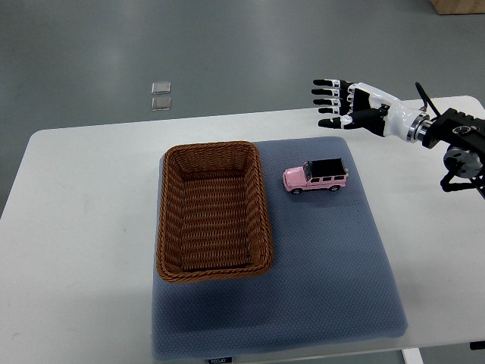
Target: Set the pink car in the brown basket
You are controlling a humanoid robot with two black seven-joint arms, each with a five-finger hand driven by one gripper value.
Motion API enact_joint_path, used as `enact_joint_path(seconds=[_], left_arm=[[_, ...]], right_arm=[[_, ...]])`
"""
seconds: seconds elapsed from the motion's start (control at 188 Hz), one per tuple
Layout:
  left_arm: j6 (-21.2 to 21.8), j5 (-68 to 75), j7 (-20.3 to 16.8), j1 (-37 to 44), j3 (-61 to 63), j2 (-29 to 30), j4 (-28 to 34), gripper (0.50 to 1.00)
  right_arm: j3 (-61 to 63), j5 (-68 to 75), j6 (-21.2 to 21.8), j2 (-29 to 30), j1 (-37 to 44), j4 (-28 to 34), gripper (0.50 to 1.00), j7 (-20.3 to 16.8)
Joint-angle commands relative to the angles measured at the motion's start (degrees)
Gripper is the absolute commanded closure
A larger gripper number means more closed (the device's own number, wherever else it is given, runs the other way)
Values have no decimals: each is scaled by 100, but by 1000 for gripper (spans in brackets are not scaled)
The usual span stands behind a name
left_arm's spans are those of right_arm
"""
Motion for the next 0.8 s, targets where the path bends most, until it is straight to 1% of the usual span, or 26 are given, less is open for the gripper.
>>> enact_joint_path(seconds=[0.0, 0.155, 0.288, 0.4, 0.501, 0.554, 0.624, 0.693, 0.794], left_arm=[[0, 0, 0, 1, 8, 0, 0, 500], [0, 0, 0, 1, -1, 0, 0, 500], [0, 0, 0, 1, -1, 0, 0, 500], [0, 0, 0, 1, -1, 0, 0, 500], [0, 0, 0, 1, -1, 0, 0, 500], [0, 0, 0, 1, -1, 0, 0, 500], [0, 0, 0, 1, -1, 0, 0, 500], [0, 0, 0, 1, -1, 0, 0, 500], [0, 0, 0, 1, -1, 0, 0, 500]], right_arm=[[-10, -657, 0, 19, 26, 0, 583, 188], [-10, -1949, 0, 36, 149, 9, 583, 566], [-19, -3292, -143, 10, 377, 18, 583, 1051], [-72, -4066, -213, 10, 544, 44, 583, 1051], [-414, -4374, -354, 19, 694, 106, 583, 1051], [-748, -4401, -547, 54, 747, 106, 583, 1051], [-1310, -4401, -924, 89, 817, 97, 583, 1051], [-1680, -4392, -1206, 98, 843, 106, 583, 1051], [-1917, -4392, -1426, 160, 843, 97, 583, 1051]])
